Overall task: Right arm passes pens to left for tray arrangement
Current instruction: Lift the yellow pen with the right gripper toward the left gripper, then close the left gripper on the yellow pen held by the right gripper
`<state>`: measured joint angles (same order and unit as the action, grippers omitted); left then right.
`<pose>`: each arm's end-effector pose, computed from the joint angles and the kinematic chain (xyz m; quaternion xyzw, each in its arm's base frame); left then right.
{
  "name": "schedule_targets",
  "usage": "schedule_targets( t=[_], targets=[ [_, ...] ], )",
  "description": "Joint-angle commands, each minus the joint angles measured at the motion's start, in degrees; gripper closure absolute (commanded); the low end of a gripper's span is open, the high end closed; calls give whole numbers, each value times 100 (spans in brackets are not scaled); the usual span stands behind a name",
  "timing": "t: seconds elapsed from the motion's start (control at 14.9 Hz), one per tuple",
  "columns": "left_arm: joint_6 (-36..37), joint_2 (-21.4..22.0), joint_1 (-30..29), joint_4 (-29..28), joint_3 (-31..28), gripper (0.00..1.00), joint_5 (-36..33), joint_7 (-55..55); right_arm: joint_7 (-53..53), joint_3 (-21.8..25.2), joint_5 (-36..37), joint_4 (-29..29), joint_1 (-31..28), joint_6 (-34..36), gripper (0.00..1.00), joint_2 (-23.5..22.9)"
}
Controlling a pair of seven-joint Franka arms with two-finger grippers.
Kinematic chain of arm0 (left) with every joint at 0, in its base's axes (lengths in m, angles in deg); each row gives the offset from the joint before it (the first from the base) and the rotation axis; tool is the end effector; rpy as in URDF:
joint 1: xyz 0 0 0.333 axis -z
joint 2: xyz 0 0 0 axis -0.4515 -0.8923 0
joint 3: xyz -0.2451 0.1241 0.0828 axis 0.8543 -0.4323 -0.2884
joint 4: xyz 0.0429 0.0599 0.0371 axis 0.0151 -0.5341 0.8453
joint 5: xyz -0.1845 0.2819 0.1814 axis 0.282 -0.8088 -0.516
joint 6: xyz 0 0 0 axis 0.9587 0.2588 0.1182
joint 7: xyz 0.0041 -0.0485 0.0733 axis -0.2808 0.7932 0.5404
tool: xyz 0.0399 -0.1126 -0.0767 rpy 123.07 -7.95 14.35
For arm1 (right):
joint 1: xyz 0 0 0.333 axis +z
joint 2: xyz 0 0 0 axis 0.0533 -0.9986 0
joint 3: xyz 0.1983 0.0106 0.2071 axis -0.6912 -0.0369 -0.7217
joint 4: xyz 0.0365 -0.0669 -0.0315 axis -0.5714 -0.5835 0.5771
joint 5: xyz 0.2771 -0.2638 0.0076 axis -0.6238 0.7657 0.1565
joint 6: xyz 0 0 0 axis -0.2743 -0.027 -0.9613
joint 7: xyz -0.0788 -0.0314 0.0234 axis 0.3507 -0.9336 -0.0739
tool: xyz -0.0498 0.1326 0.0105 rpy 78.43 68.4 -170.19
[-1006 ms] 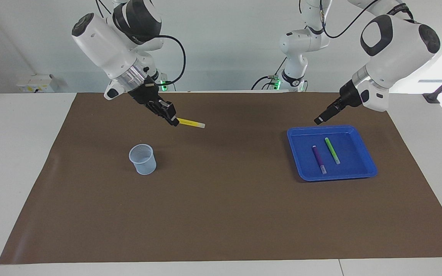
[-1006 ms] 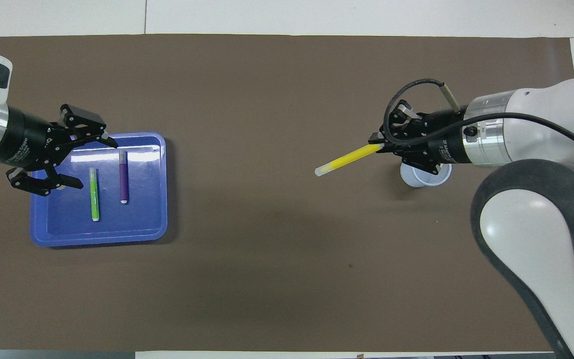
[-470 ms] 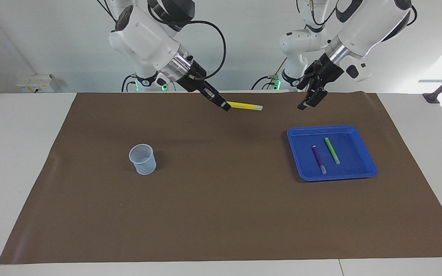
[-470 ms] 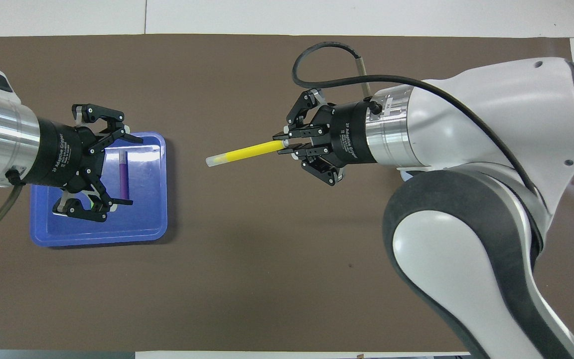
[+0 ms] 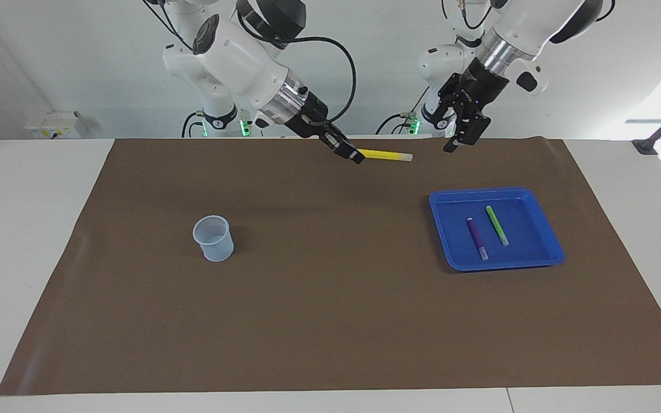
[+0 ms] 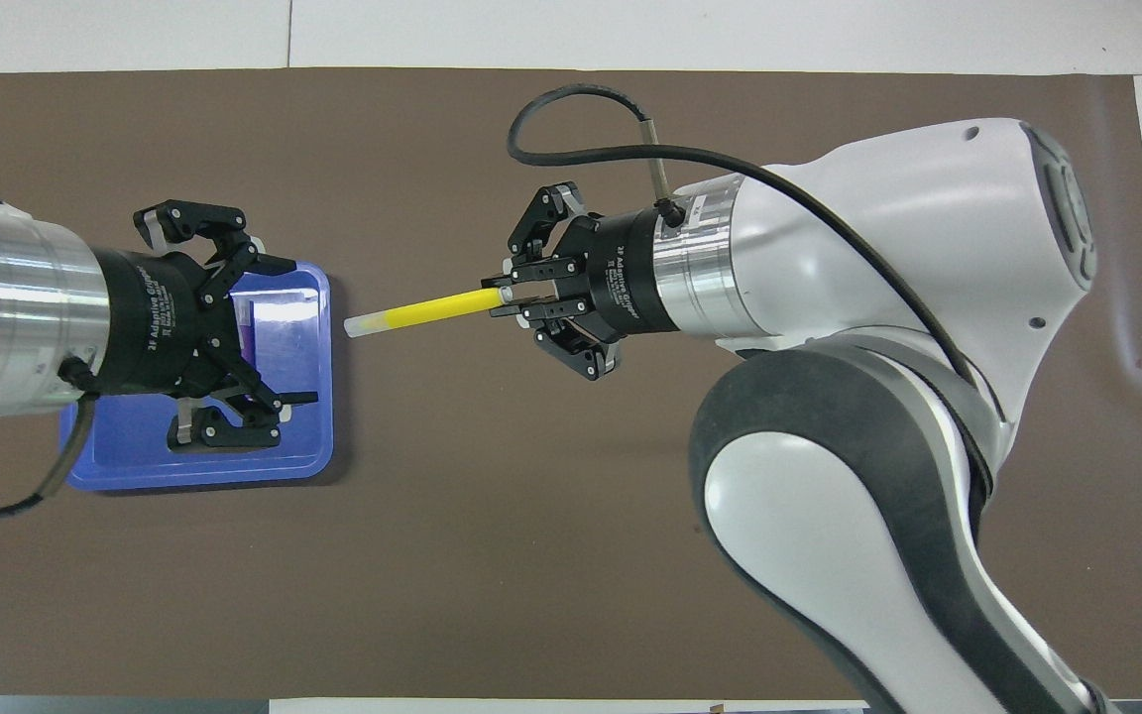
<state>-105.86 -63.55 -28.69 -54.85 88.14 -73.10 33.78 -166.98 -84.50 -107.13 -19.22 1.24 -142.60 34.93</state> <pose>0.4655 -0.2636 0.6100 0.6366 0.7528 -0.0542 0.1586 0.5297 0.3659 0.5437 -0.7649 0.5097 0.1927 0.3436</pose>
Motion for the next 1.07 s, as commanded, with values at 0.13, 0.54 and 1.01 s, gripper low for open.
schedule_targets(
  t=[0.13,0.54,1.01],
  targets=[
    [-434,42,350,-267,21,0,-549,504,-84,-195,-21,104,-8,-73,100,-79],
    [-663,7,457,-637,21,0,-797,505,-75,-204,-21,69,1,-196,100,-79],
    [-611,16,413,-567,13,10,-806,478,-66,-204,-12,69,18,-196,100,-79]
  ],
)
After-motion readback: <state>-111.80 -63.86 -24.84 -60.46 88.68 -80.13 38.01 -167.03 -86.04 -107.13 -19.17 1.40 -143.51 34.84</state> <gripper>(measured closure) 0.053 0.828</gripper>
